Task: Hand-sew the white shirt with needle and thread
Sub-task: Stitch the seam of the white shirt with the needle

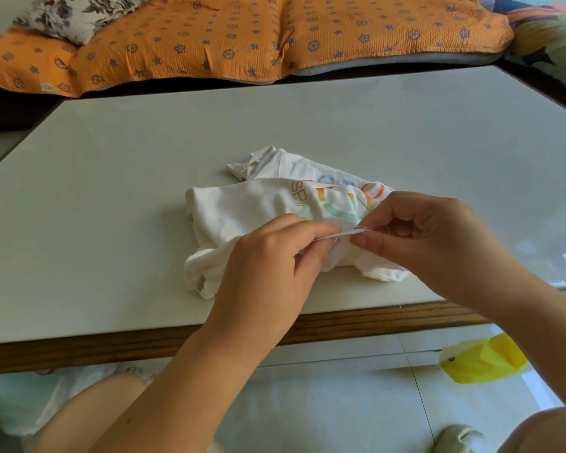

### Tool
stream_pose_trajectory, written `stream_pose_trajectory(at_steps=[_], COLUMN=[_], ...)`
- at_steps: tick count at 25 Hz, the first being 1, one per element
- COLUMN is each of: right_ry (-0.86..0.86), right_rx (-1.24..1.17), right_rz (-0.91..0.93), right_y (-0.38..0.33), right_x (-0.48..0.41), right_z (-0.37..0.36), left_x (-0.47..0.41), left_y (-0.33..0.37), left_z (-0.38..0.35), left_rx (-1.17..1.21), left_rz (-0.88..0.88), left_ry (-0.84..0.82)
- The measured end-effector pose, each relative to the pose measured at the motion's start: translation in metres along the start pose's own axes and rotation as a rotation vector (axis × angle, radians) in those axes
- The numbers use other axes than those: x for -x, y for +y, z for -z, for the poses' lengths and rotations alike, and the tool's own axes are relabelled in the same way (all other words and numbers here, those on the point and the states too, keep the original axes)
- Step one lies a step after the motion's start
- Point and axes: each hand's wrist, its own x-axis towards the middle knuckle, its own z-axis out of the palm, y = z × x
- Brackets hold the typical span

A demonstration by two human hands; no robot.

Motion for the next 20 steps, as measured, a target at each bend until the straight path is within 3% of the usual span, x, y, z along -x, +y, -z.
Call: stream_pose_trajectory(at_steps=[3, 6, 8, 13, 20], right_ry=[-0.022, 0.146, 0.204, 0.086, 0.063], right_rx=[0.031, 0.106, -0.017, -0.296, -0.155], right_rz=[-0.009, 0.074, 0.055, -0.160, -0.180], right_y=[-0.006, -0.017, -0.025, -0.029, -0.022], right_x=[0.001, 0.003, 0.008, 0.015, 0.018], right_z=[0.004, 0.017, 0.019, -0.005, -0.011], left_x=[0.000, 0.000, 0.000, 0.000, -0.003], left_y=[-0.001, -0.001, -0.001, -0.002, -0.005], left_z=[0.001, 0.003, 0.004, 0.005, 0.008], left_rx=[0.050, 0.087, 0.112, 0.098, 0.139], left_rz=[0.020, 0.044, 0.069, 0.068, 0.088], left_ry=[-0.011, -0.058, -0.072, -0.085, -0.109])
